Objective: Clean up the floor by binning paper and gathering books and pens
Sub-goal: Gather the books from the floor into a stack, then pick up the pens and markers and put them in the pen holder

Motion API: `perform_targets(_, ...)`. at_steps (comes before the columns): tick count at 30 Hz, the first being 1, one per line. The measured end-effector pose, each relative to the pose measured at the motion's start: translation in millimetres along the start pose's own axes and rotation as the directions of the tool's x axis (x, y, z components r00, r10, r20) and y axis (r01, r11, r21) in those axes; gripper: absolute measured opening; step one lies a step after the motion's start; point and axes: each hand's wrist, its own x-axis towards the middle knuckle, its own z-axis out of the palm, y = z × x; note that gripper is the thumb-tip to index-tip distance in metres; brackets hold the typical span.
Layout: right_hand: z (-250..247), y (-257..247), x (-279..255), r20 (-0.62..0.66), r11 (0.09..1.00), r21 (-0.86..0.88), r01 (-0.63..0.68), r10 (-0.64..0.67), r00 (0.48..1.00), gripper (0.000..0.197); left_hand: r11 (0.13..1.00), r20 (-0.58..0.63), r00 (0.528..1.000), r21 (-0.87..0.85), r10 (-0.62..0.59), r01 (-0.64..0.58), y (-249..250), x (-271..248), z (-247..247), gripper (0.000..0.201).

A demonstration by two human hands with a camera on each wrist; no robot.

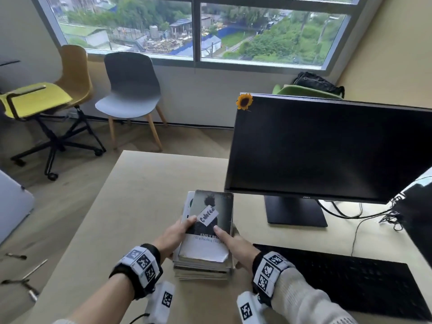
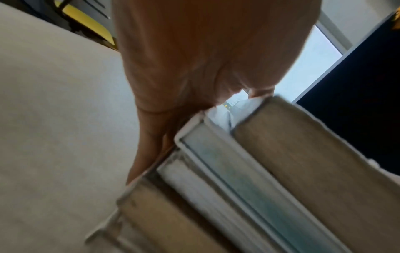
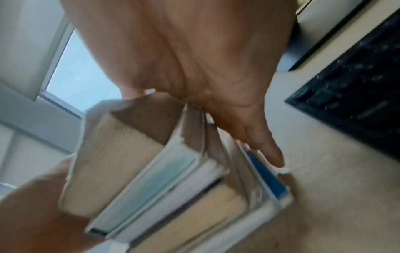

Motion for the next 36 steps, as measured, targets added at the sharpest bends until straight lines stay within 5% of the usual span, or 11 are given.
perform_targets(5,6.1,15.7,8.5,-0.003,0.998,0.012,0.066,-0.066,0.998,0.09,0.986,-0.056,0.998,-0.165,0.0,-0.009,-15.3,-5.2,6.8,0.037)
perform_targets(11,1.8,10.3,15.1,0.027,0.985,-0.118,0.129,-0.127,0.992,0.105,0.977,-0.054,0.997,-0.203,0.06,-0.069,-22.4,-4.2,4.0,0.07)
perform_targets(17,9.4,-0.8,-3.7,-0.078,0.973,-0.23,0.029,-0.048,0.996,0.103,0.975,0.023,0.999,-0.22,0.044,-0.038,-22.1,-4.7,-2.9,0.071)
perform_targets(19,13.7,-13.4,-14.5,-0.219,0.92,-0.383,0.079,-0.174,0.96,0.092,0.991,-0.011,0.998,-0.121,-0.057,0.055,-20.9,-10.9,-11.0,0.067)
perform_targets(21,21.7,-30.7,-26.6,-0.291,0.785,-0.573,0.234,-0.462,0.838,0.075,0.989,-0.131,0.982,0.033,-0.135,0.141,-31.0,-14.9,-31.6,0.079)
perform_targets(24,49.3,-58.7,-36.0,-0.15,0.493,-0.747,0.446,-0.779,0.609,0.037,0.994,-0.244,0.965,0.021,-0.1,0.109,-53.1,-36.5,-68.5,0.059)
perform_targets(25,63.7,-66.3,-37.3,-0.078,0.422,-0.76,0.493,-0.814,0.576,0.028,0.995,-0.268,0.961,0.047,-0.073,0.089,-62.6,-46.6,-82.0,0.053)
perform_targets(26,84.8,-74.5,-40.0,0.001,0.372,-0.753,0.542,-0.824,0.567,0.023,0.992,-0.292,0.955,0.093,-0.056,0.087,-74.0,-62.9,-98.2,0.047)
perform_targets(30,174.4,-82.1,-43.1,0.328,0.298,-0.706,0.643,-0.667,0.669,0.018,0.975,-0.412,0.911,0.194,-0.019,0.108,-127.7,-130.5,-155.1,0.032)
perform_targets(36,347.5,-63.3,-53.8,0.647,0.144,-0.647,0.749,-0.416,0.638,0.017,0.984,-0.603,0.788,0.03,-0.122,0.176,-251.6,-246.4,-250.0,0.041)
